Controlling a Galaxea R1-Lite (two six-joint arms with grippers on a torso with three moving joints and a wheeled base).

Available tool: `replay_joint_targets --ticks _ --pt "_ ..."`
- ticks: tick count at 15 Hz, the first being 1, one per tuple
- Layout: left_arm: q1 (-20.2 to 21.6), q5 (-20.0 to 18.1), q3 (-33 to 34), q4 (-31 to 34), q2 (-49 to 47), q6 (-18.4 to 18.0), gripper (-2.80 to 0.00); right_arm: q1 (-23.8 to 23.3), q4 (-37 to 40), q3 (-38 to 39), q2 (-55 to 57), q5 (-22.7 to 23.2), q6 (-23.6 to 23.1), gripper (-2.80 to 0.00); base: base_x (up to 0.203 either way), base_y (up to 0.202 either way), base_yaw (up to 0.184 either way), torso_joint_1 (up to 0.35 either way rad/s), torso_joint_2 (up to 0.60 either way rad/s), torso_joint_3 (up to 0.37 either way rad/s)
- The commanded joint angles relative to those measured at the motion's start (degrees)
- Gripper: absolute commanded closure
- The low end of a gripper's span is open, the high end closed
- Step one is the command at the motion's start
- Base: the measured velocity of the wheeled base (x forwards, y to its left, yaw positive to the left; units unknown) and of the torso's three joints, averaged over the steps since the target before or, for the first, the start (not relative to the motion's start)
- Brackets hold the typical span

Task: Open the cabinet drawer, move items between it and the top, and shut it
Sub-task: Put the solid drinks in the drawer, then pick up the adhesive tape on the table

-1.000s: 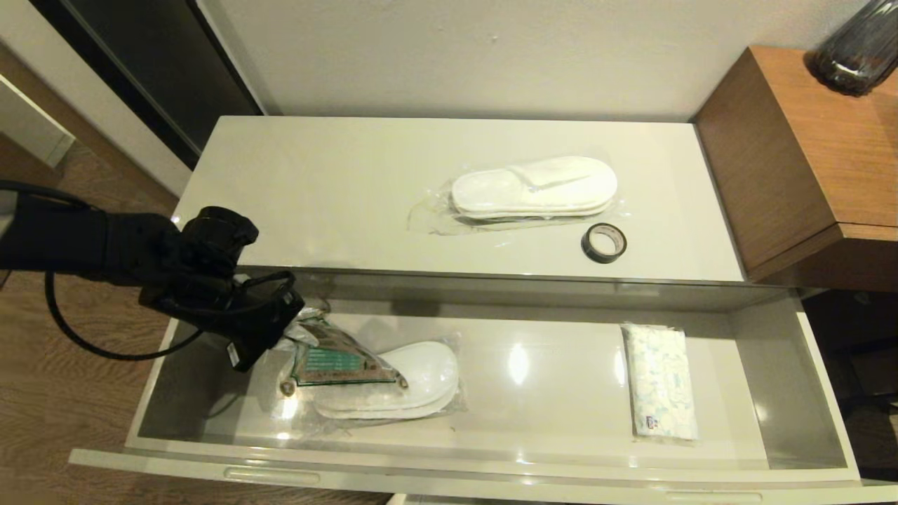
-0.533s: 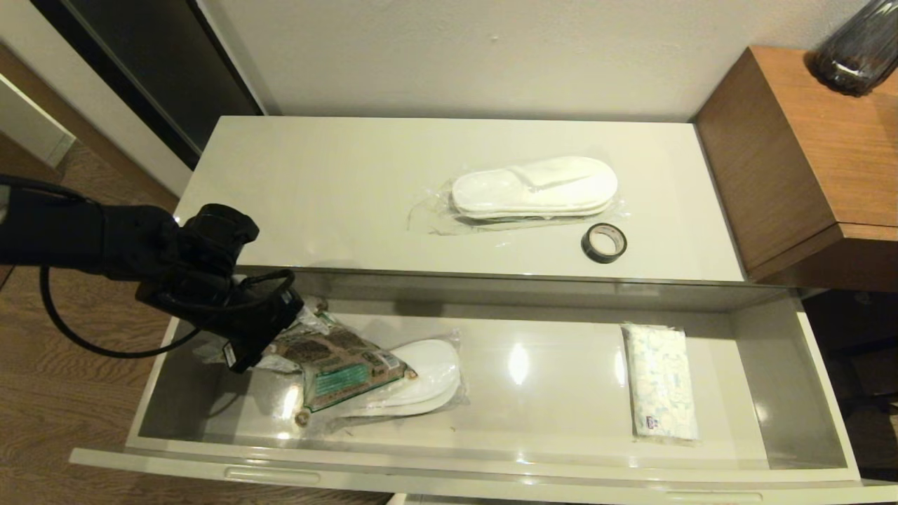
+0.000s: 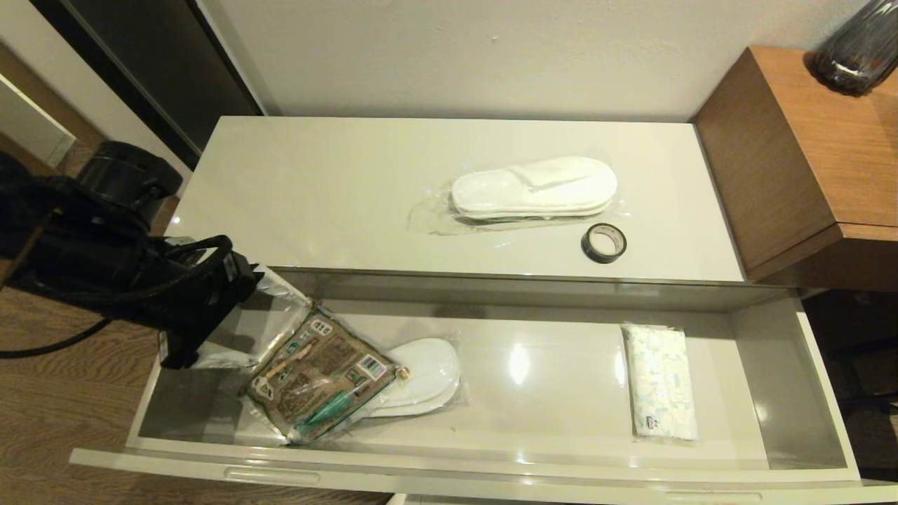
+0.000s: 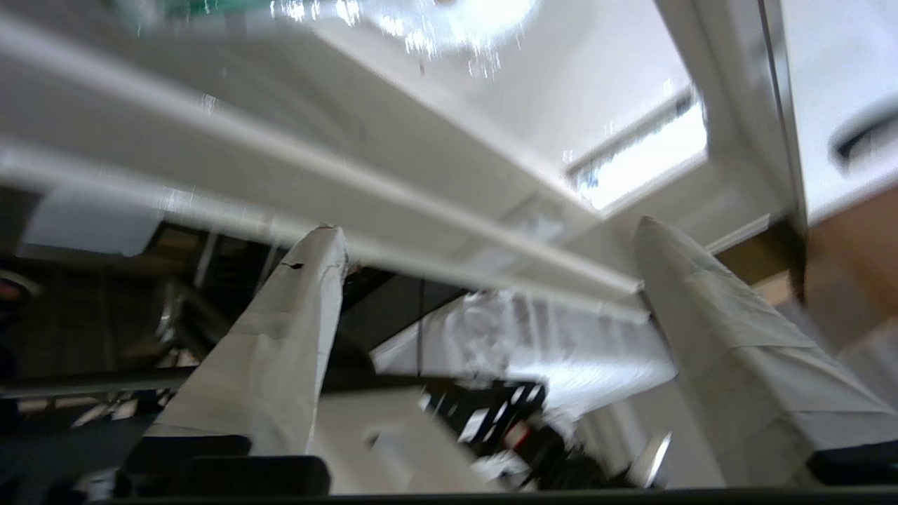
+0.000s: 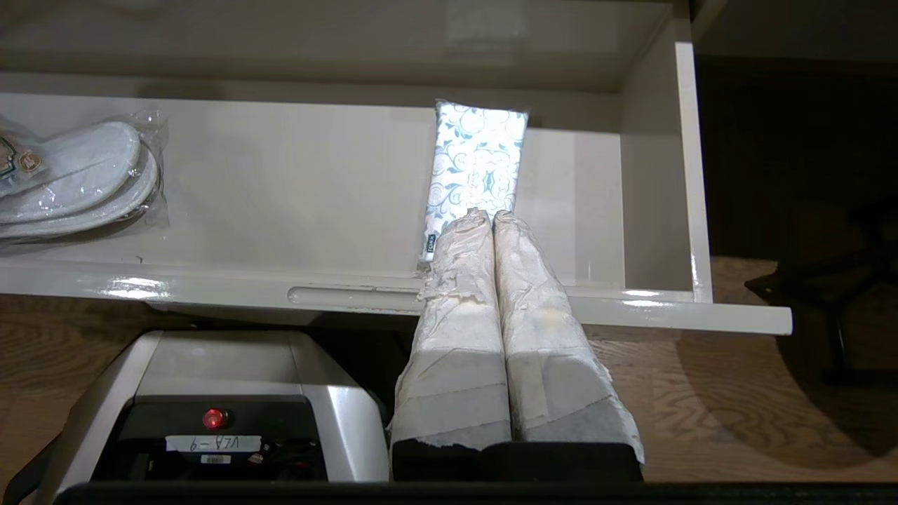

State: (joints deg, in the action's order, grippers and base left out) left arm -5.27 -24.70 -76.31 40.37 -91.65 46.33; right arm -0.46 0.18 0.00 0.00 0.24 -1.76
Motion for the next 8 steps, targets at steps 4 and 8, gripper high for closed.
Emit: replay_joint_targets --ticks 4,8 --pt "-1.0 -0.3 16.3 4.0 20.1 -4.3 0.00 0.0 0.0 0.0 0.0 0.3 -0.1 0.00 0.000 0.000 0.000 0.000 0.00 0.000" --pt "-4.7 0.1 23.7 4.8 22.2 -4.8 0.00 0.0 0.0 0.0 0.1 0.2 -0.2 0.00 0.000 0.000 0.000 0.000 0.00 0.000"
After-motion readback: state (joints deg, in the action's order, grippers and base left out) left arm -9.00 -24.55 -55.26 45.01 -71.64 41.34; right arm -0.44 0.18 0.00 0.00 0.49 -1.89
